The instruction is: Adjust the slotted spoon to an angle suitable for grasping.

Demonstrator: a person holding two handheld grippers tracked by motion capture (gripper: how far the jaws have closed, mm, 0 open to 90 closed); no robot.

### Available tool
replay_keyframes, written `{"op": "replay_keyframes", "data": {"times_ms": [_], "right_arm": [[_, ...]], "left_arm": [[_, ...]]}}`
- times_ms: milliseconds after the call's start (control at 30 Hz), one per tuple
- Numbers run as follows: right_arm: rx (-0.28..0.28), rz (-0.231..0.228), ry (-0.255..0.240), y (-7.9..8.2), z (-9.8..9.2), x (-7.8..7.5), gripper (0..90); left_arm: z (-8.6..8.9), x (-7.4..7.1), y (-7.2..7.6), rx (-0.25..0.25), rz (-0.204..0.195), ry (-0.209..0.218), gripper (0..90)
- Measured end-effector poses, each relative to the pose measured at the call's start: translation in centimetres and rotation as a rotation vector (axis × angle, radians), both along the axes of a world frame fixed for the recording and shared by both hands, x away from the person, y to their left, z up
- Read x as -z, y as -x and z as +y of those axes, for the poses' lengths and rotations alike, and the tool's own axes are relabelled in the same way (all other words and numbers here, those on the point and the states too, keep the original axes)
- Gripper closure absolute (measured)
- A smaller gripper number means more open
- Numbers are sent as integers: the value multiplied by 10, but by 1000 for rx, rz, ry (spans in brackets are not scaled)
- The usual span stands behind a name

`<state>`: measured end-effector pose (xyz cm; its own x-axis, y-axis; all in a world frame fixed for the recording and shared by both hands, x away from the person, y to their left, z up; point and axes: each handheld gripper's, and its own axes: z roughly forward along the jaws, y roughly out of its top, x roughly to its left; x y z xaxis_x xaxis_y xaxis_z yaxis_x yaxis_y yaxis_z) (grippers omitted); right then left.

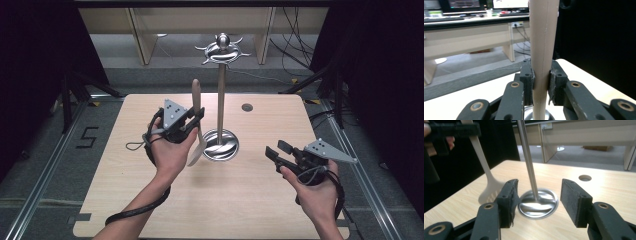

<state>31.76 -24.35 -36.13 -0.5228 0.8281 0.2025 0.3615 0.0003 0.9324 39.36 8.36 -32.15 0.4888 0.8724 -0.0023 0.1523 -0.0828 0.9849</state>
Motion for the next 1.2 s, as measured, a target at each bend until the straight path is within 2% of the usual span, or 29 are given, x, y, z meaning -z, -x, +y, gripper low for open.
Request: {"op": "replay_keyframes", "data": {"times_ms": [100,133,167,200,233,267,300,333,367,400,433,467,500,533,567,600,633,667,700,733,800,833,900,1033,1067,1100,1167,1200], "right_arm": [[9,27,18,1,-1,5,483],[16,10,9,0,-1,8,483],[17,27,2,1,-2,10,483],[20,19,8,1,-3,13,483],[19,23,5,1,-4,16,483],[27,38,10,2,-5,17,483],[29,30,26,1,-8,20,483],[28,47,18,3,-8,22,483],[37,45,12,3,-9,26,483],[37,45,12,3,-9,26,483],[34,60,11,4,-11,27,483],[39,45,35,4,-14,32,483],[41,67,35,6,-16,34,483],[35,64,27,7,-17,36,483],[53,100,7,10,-16,37,482],[43,52,43,8,-20,40,482],[43,52,43,8,-20,40,482],[47,98,7,12,-20,42,482],[47,84,31,11,-22,44,482],[47,84,31,11,-22,44,482],[53,109,27,13,-23,46,481],[54,119,13,14,-22,47,481],[39,104,21,13,-24,48,481],[40,101,27,13,-24,50,480],[46,116,13,14,-23,49,480],[46,106,29,14,-24,50,480],[55,136,12,15,-24,51,479],[49,126,13,15,-26,53,479]], "left_arm": [[2,-3,-3,-20,-6,-16,757],[2,-4,-4,-26,-6,-14,757],[3,-5,-5,-31,-6,-16,757],[3,-6,-6,-34,-7,-9,757],[3,-6,-4,-52,20,6,757],[4,-7,-5,-57,26,-15,757],[6,-8,-7,-58,-8,-34,757],[6,-8,-7,-58,-8,-34,757],[19,-14,-4,5,69,-238,757],[19,-14,-4,5,69,-238,757],[5,-9,-8,-70,10,-8,757],[6,-10,-10,-73,10,-14,757],[6,-11,-10,-75,10,-18,757],[6,-11,-11,-80,12,-16,757],[6,-11,-12,-84,-2,-29,757],[5,-11,-12,-87,10,-18,757],[5,-11,-12,-87,10,-18,757],[5,-11,-13,-96,8,-16,757],[6,-11,-15,-102,-4,-32,757],[6,-11,-15,-102,-4,-32,757],[5,-11,-15,-108,10,-20,757],[6,-12,-17,-112,-5,-38,757],[4,-12,-17,-118,7,-22,757],[4,-13,-17,-120,4,-30,757],[4,-14,-17,-120,2,-32,756],[4,-14,-17,-120,2,-32,757],[4,-15,-18,-121,-2,-38,757],[3,-15,-18,-122,-3,-39,757]]}}
